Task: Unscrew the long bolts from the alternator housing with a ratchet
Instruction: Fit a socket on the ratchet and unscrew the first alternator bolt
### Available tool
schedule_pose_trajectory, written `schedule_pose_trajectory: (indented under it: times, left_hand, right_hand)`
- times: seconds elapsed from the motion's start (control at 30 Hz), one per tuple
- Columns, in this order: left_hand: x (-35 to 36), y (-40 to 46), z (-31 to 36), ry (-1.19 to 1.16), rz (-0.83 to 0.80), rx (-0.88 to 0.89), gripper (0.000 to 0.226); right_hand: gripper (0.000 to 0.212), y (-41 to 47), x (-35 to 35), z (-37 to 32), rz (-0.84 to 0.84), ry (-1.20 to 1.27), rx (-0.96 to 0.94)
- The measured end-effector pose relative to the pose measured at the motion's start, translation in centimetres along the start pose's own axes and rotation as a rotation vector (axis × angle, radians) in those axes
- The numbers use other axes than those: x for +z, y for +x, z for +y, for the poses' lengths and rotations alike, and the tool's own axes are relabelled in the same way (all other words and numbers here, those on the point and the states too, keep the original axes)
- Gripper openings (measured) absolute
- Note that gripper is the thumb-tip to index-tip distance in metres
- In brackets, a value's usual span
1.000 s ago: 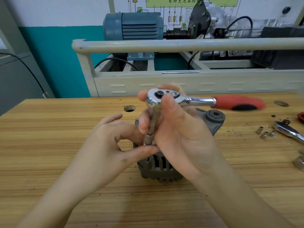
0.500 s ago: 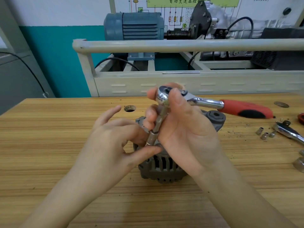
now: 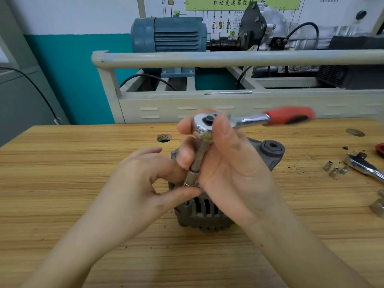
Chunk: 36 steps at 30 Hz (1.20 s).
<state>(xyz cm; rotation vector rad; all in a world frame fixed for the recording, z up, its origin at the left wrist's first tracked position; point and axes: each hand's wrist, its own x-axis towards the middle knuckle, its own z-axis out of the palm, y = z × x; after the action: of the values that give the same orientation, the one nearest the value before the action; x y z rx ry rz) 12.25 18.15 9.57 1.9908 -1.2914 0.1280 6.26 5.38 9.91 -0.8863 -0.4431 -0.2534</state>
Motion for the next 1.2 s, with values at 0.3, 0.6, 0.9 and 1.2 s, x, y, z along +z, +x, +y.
schedule_pose_trajectory:
  times: [0.3, 0.6, 0.9, 1.2]
  left_hand:
    - [-0.02, -0.13, -0.21, -0.028, -0.013, -0.016, 0.040]
    - [0.38, -0.23, -0.20, 0.102, 0.085, 0.028, 0.037]
    - [0.24, -0.27, 0.24, -0.061, -0.037, 0.014, 0.027]
    - [-0.22, -0.15, -0.75, -0.272, -0.120, -0.120, 0.032]
  right_hand:
    - [0.032, 0.18, -0.09, -0.07, 0.019, -0.028, 0.032]
    - [0.031, 0.05, -0.14, 0.04, 0.057, 0.015, -0.028]
    - [0.039, 0.08, 0.46, -0.20, 0.029, -0.099, 0.042]
    - [0.039, 0.00, 0.48, 0.54, -0.020, 0.002, 0.034]
